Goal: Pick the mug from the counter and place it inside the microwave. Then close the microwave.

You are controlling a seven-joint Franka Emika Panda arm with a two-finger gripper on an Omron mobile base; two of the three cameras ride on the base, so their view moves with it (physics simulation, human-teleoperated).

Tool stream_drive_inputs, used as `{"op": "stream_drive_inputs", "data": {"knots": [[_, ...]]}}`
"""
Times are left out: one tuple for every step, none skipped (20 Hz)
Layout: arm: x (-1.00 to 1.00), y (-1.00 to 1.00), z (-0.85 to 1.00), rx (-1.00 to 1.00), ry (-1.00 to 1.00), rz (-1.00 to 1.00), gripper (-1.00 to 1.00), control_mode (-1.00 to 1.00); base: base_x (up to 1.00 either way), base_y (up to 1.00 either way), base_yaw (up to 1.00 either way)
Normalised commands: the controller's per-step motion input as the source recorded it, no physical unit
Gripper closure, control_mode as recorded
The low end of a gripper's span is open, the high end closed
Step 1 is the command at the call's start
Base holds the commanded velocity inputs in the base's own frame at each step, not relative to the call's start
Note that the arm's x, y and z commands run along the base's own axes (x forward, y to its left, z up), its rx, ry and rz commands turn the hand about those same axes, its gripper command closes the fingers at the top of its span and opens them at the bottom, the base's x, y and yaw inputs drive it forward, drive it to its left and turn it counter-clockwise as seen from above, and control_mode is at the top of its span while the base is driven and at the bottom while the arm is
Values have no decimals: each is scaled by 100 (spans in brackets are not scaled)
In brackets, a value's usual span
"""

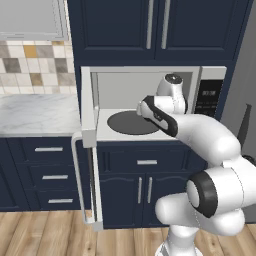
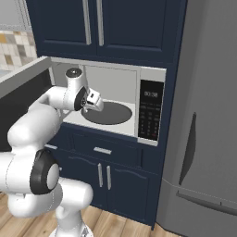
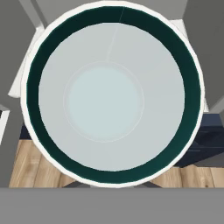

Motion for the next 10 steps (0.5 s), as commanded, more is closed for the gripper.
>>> {"op": "stream_drive_inputs", "data": {"knots": [[31,0,-32,0,0,0,100,-100,0,0,0],[31,0,-36,0,0,0,100,-100,0,0,0],[27,0,-36,0,1,0,100,-100,0,0,0],[24,0,-37,0,1,0,100,-100,0,0,0],[24,0,-34,0,1,0,100,-100,0,0,0],[21,0,-32,0,1,0,100,-100,0,0,0],[24,0,-21,0,0,0,100,-100,0,0,0],[22,0,-12,0,0,0,100,-100,0,0,0],[22,0,-4,0,0,0,100,-100,0,0,0],[21,0,-2,0,0,0,100,-100,0,0,0]]}}
